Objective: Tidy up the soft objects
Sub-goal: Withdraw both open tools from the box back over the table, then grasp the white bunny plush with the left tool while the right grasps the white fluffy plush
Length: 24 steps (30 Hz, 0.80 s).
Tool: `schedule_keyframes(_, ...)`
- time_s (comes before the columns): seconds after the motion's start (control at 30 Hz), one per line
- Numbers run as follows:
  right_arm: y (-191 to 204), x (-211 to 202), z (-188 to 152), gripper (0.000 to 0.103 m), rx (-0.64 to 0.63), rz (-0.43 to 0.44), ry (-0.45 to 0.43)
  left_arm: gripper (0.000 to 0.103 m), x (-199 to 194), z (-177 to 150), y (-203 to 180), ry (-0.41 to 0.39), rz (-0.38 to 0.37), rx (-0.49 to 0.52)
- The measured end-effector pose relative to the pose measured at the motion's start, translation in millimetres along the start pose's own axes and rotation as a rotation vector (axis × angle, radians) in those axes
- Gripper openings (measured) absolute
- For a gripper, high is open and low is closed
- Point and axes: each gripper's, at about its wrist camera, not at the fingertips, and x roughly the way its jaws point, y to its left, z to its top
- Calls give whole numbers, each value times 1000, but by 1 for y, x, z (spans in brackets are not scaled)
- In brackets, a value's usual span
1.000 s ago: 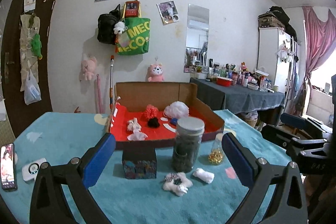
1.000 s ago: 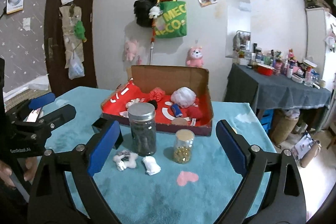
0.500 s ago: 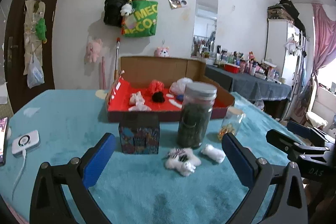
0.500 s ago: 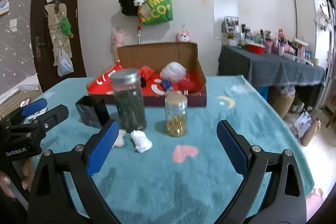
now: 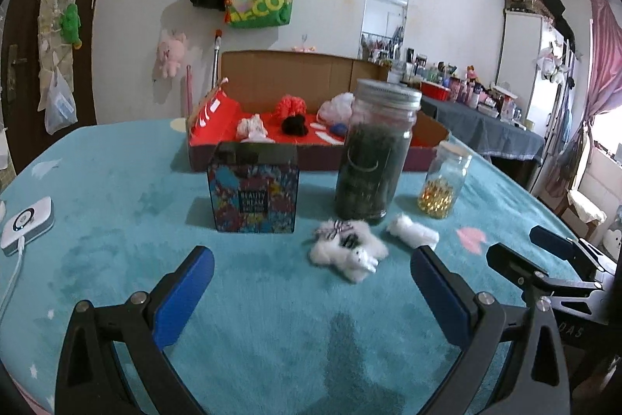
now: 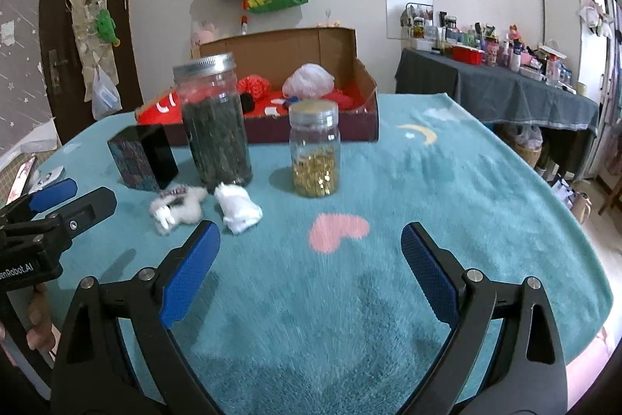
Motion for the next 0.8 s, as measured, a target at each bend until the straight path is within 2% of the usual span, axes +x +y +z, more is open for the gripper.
schedule_keyframes(0.5, -4, 11, -10, 96, 23, 9, 49, 103, 12, -9, 1, 61, 9, 0)
schedule_keyframes(0.8, -7, 22, 2, 96, 37, 48, 105, 103, 19, 0, 1, 111, -2, 8)
